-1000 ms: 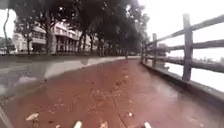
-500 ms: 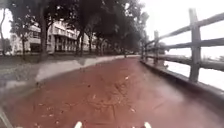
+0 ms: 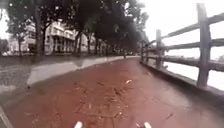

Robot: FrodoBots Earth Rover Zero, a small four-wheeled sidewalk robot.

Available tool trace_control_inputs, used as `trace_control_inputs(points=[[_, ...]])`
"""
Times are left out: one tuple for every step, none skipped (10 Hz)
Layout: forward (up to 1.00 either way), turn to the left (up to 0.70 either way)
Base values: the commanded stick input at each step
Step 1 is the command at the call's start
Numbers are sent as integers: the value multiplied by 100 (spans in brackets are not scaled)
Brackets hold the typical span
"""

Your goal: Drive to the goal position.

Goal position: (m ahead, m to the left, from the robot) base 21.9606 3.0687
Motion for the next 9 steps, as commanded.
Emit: trace_control_inputs(points=[[50,0],[50,0],[50,0],[50,0],[50,0],[50,0],[50,0],[50,0],[50,0]])
